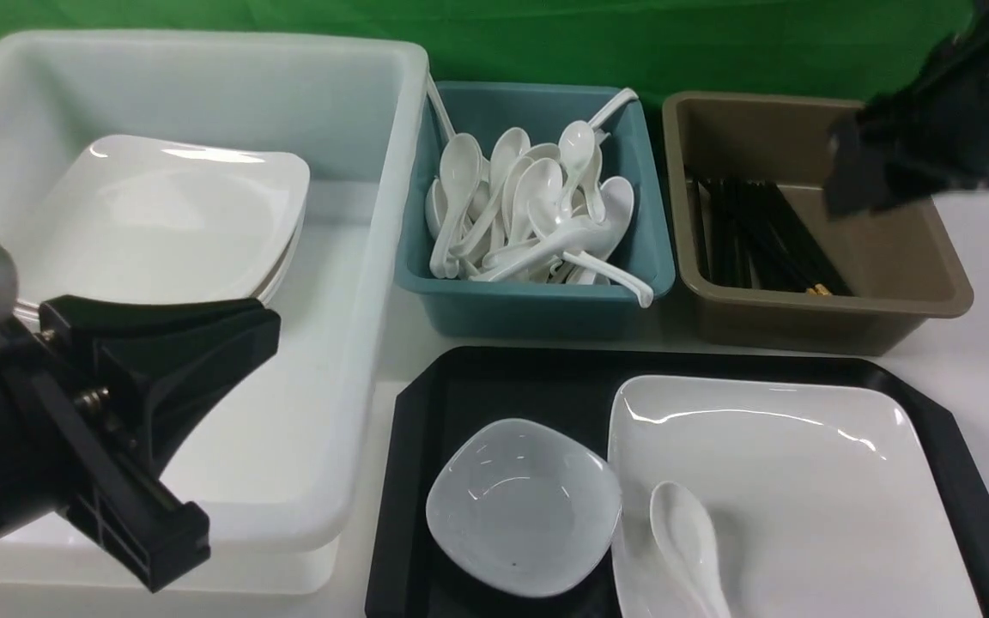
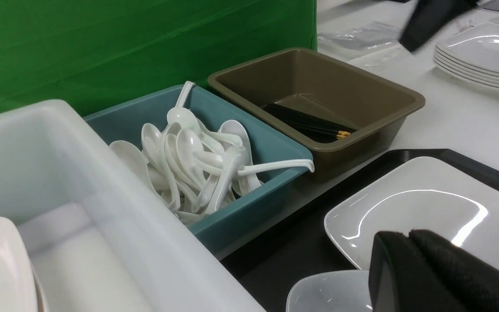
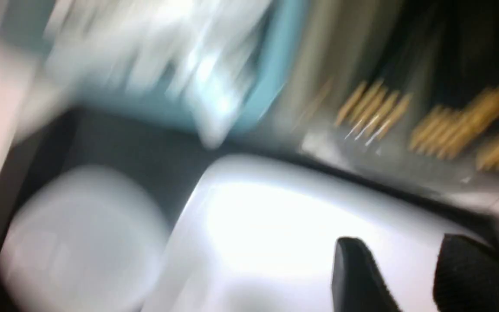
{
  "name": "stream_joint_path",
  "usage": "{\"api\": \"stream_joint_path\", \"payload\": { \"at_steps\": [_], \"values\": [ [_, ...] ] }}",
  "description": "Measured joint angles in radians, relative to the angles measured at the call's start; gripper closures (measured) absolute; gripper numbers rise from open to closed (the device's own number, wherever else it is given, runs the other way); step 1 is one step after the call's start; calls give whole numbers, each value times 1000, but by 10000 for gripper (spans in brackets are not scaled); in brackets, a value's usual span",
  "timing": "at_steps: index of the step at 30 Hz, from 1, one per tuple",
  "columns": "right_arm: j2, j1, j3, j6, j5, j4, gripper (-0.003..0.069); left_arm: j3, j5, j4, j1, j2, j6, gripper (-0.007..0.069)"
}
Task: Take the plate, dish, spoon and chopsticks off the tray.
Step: Use the right arm to grab a soup spoon from the plate
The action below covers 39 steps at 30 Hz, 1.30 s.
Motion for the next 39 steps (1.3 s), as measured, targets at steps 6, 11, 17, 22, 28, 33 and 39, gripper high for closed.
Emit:
{"api": "stream_joint_path", "payload": {
  "at_steps": [6, 11, 17, 22, 28, 33, 39],
  "values": [
    [-66, 245, 444, 100, -158, 3, 265, 0, 1, 0, 0, 0, 0, 612],
    [10, 296, 567, 129, -337, -2, 254, 0, 2, 0, 0, 0, 0, 612],
    [117, 296, 563, 133, -443, -14, 280, 0, 25, 0, 0, 0, 0, 612],
    [128, 296, 558, 116, -470, -16, 398, 0, 27, 0, 0, 0, 0, 612],
    [126, 296, 522, 84, -403, -14, 510, 0, 28, 1, 0, 0, 0, 612],
    [73, 296, 431, 77, -282, -21, 552, 0, 28, 3, 0, 0, -1, 612],
    [19, 260, 225, 79, -483, -21, 552, 0, 21, 10, 0, 0, -1, 612]
  ]
}}
